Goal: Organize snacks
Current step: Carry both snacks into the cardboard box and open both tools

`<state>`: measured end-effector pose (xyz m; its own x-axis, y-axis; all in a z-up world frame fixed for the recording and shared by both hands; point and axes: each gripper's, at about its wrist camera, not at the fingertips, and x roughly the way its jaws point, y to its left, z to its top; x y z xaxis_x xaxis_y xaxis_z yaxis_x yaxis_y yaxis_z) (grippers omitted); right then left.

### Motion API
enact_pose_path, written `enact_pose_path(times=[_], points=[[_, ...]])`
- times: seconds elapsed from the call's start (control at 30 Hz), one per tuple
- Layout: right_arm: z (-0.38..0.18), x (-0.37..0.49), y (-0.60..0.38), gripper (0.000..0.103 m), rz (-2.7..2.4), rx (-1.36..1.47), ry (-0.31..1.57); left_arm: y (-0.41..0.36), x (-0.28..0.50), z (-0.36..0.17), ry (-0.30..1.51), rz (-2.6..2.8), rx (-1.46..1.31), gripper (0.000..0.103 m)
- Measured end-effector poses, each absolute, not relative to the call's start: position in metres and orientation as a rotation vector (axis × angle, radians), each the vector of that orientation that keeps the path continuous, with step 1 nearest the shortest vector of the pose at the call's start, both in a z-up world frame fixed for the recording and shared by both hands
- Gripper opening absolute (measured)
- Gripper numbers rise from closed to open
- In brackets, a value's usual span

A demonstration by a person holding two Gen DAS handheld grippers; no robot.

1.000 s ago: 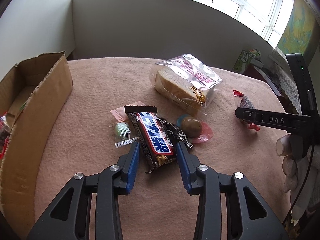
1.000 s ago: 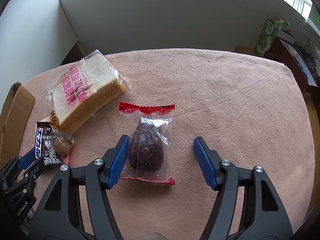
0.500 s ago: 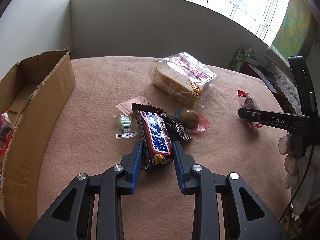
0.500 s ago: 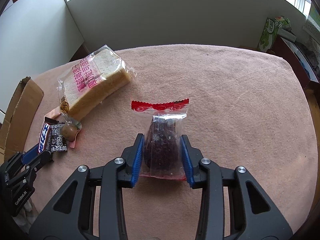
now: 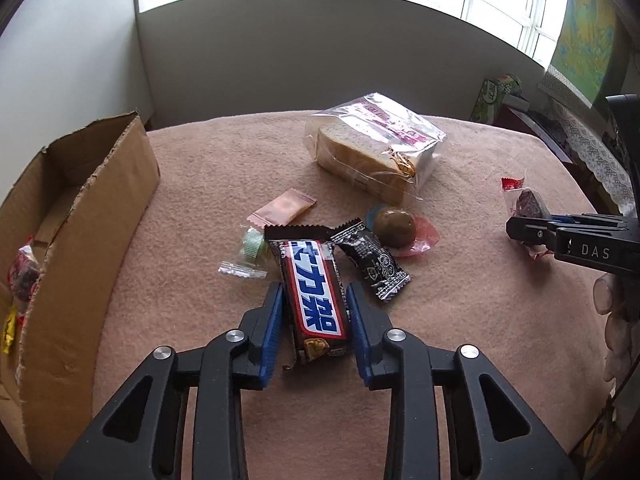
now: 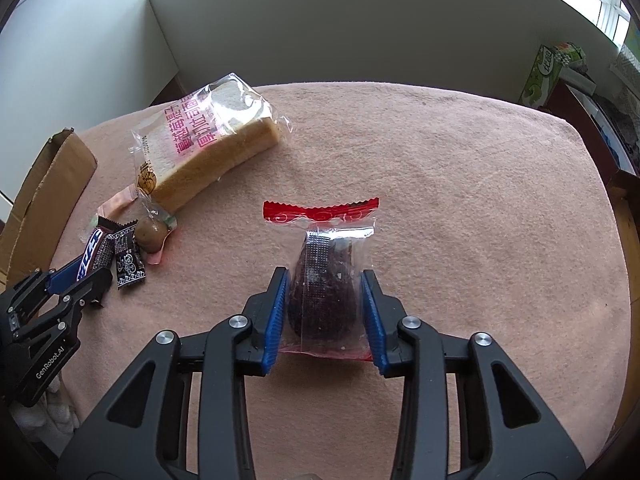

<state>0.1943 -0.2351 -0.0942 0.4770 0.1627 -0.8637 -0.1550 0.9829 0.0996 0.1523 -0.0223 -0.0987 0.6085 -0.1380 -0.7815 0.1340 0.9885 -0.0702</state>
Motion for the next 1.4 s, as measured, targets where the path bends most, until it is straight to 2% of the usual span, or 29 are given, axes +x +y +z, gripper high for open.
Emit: enact_pose_path(times=[0.27,0.7,0.97,1.4], points=[[-0.079,0.183,-0.229,0.037,0.213,0.014,1.020,-0.010,0.136,-0.084,0.864,-0.178,-0.075,0.028],[-0.024,0.157,-0.185,0.037,0.324,0.034,0.931,0.032,0.087,-0.021,0.644,-0.166,-0.201,0.028],[-0.005,0.145,-0.121,0.037,0.422,-0.010,0.905,0.081,0.072,-0.011,0.560,-0.049,-0.230,0.028],[0.006,0.140,0.002,0.037,0.559,-0.102,0.882,0.160,0.054,-0.032,0.582,0.081,-0.278,0.028]])
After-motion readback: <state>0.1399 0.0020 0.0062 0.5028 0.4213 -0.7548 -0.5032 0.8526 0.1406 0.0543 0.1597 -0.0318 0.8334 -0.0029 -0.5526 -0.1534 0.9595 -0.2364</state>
